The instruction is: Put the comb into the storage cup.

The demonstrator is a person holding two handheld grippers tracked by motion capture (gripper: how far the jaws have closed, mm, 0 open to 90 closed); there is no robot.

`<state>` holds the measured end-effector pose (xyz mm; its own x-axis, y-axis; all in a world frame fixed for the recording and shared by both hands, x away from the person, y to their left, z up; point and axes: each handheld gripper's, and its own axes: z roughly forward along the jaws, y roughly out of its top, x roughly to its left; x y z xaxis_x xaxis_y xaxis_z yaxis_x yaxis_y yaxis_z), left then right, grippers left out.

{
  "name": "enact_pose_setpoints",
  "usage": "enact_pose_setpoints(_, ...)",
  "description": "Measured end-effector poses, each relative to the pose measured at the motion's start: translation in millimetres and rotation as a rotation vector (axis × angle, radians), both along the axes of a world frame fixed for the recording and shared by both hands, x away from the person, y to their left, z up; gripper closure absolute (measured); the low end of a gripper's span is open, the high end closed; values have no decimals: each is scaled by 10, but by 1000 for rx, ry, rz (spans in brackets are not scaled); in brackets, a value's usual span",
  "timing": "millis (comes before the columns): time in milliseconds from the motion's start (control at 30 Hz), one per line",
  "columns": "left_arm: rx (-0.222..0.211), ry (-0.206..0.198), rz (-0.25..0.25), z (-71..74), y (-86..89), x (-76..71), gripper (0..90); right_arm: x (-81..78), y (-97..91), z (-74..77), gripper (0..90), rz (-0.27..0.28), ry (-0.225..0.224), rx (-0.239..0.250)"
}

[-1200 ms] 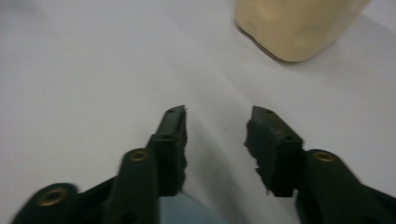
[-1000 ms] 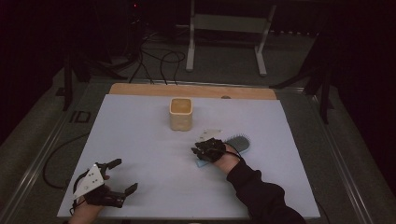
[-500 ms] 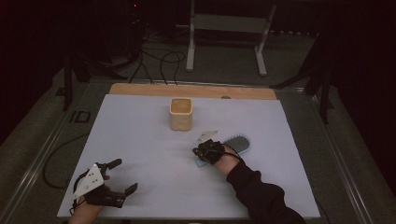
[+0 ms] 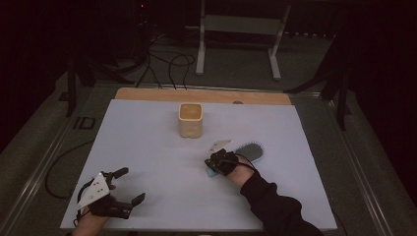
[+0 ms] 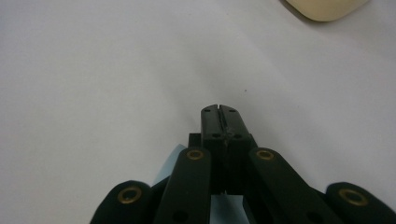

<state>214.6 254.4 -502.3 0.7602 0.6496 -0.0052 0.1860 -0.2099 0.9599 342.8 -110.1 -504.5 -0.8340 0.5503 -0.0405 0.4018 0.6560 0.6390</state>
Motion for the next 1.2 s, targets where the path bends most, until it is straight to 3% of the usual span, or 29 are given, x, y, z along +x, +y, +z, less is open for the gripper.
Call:
enact_pose_setpoints(633,4,-1,2,2,-1,-2,0,-266,-190,14,900,42,26,-24)
enact_pose_setpoints(1200,5,-1,4,0,-1,0,0,-528,-472,24,900,20,57,-28)
